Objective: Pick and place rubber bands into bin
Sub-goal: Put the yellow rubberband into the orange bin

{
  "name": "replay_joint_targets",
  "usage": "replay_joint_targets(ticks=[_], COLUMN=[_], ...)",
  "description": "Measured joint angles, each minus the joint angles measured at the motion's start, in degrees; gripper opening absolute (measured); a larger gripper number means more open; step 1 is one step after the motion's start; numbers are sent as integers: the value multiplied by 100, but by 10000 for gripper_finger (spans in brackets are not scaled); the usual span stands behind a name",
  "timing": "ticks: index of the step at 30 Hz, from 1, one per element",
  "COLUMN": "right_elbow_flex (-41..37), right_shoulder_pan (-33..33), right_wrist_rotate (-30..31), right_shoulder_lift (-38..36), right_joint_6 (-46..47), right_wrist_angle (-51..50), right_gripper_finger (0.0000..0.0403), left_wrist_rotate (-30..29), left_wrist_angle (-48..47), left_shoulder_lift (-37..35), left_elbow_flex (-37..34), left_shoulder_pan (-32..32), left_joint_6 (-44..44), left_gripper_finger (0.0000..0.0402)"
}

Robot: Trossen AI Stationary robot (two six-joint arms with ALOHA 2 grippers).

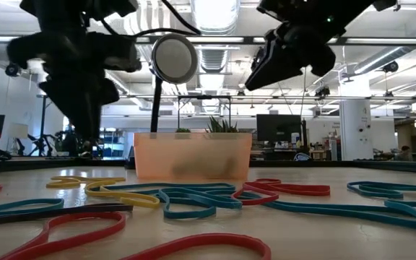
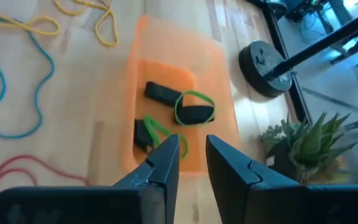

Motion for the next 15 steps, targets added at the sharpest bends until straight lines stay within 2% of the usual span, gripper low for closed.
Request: replay_joint_targets(ticks=[5, 15], right_elbow_flex=[0, -4], right_shoulder_pan=[254, 694], right_wrist_rotate=[-7, -31], right_shoulder_lift=[-51, -61], right_joint_6=[463, 1256], right_wrist_angle=[-534, -1335], right_gripper_finger=[68, 71], left_wrist_rotate=[17, 13], left_wrist_angle=[-116, -12], left_shoulder_lift=[46, 152], left_elbow_flex=[-71, -713], left_shoulder_pan=[-65, -63], left_joint_6=[0, -291], left_gripper_finger=[84, 84])
